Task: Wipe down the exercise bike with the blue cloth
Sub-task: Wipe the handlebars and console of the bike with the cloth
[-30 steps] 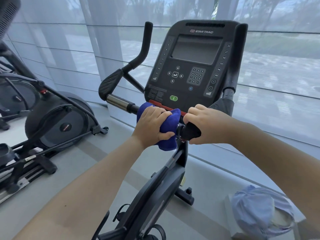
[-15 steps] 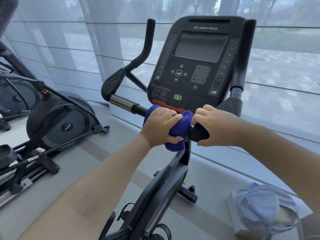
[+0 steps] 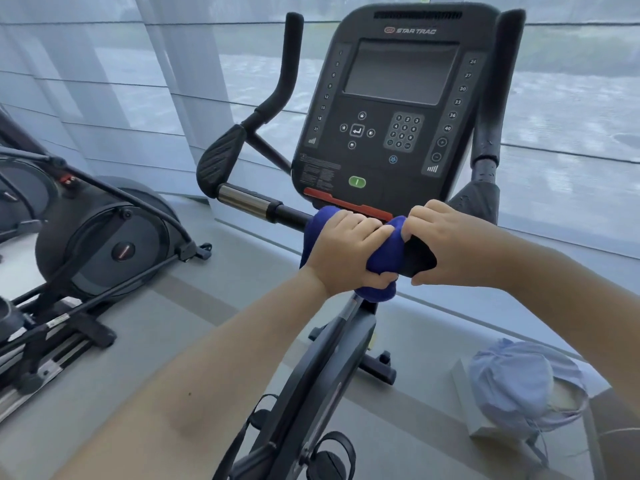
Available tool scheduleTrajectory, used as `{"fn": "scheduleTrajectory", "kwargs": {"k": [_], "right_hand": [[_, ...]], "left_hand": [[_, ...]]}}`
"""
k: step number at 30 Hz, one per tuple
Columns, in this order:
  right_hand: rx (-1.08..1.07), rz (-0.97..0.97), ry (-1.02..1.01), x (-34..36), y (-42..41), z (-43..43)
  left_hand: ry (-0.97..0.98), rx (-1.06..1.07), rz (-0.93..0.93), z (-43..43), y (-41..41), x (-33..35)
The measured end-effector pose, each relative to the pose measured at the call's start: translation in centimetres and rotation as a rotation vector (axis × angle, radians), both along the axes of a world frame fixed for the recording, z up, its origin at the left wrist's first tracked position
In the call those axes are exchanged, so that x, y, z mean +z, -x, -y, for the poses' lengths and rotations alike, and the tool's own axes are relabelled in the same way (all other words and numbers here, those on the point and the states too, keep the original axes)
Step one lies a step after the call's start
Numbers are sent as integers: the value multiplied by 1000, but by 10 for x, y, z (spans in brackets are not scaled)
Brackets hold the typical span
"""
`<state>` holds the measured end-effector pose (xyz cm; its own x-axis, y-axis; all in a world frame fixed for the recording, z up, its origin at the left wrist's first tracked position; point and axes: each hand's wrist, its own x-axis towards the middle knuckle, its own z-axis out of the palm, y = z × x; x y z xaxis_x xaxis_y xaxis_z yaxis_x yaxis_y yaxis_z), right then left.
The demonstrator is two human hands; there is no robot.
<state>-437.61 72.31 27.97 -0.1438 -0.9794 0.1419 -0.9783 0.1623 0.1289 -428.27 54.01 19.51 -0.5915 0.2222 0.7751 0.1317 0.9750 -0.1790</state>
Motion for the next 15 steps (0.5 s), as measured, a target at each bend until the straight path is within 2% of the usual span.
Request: {"fn": "scheduleTrajectory", "kwargs": {"k": [5, 11, 15], "right_hand": [[-26, -35, 14, -2, -4, -1], [-137, -25, -37, -1, -18, 0], [-164, -13, 48, -15, -39, 19]], "left_hand": [[86, -11, 6, 26, -2, -2], [82, 54, -35, 74, -11, -8], [62, 71, -25, 78, -12, -11]]}}
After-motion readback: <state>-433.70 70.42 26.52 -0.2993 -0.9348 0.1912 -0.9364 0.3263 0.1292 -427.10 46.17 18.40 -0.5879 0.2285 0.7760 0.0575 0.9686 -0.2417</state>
